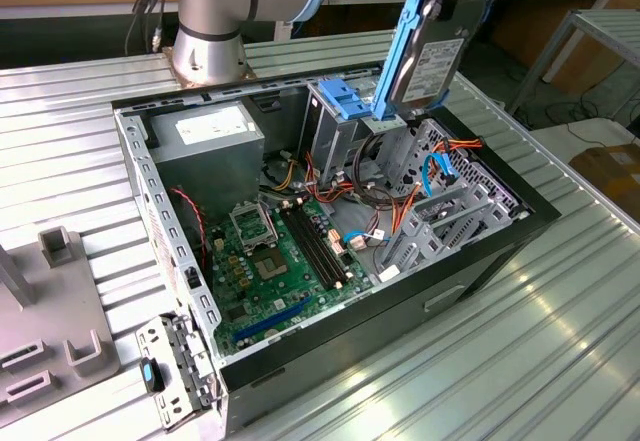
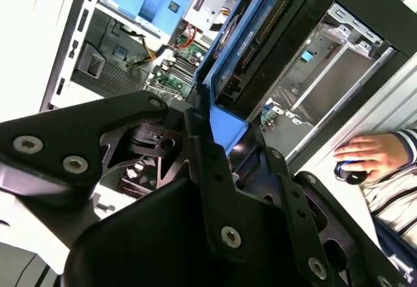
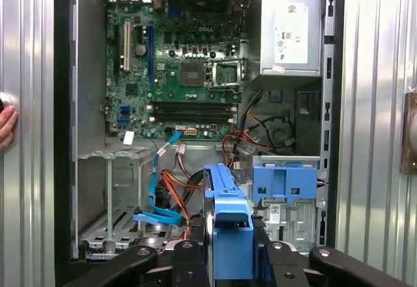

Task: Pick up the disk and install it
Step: 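Pick up the disk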

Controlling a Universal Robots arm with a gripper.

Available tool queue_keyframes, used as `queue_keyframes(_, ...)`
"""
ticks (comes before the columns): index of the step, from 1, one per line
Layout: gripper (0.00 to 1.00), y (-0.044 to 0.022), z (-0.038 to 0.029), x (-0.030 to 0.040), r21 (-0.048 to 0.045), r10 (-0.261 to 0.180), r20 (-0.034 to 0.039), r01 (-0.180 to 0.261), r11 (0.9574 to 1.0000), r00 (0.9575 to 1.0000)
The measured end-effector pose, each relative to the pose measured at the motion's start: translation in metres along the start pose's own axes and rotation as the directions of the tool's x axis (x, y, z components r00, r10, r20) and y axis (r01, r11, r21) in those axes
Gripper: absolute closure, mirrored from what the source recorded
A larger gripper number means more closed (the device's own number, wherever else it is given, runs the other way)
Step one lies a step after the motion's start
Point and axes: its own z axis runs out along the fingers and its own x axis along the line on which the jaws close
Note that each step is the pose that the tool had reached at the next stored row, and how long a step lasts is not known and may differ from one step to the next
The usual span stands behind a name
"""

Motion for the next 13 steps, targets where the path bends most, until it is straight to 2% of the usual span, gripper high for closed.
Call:
queue_keyframes(3, 0.64, 0.0002, 0.0, 0.0099, 0.0, 0.0, 0.0, 0.0, 1.0, 1.0)
queue_keyframes(8, 0.64, 0.0009, 0.0002, 0.0382, 0.0, 0.0, 0.0001, 0.0, 1.0, 1.0)
queue_keyframes(13, 0.64, 0.0014, 0.0003, 0.0615, 0.0, 0.0, -0.0003, 0.0, 1.0, 1.0)
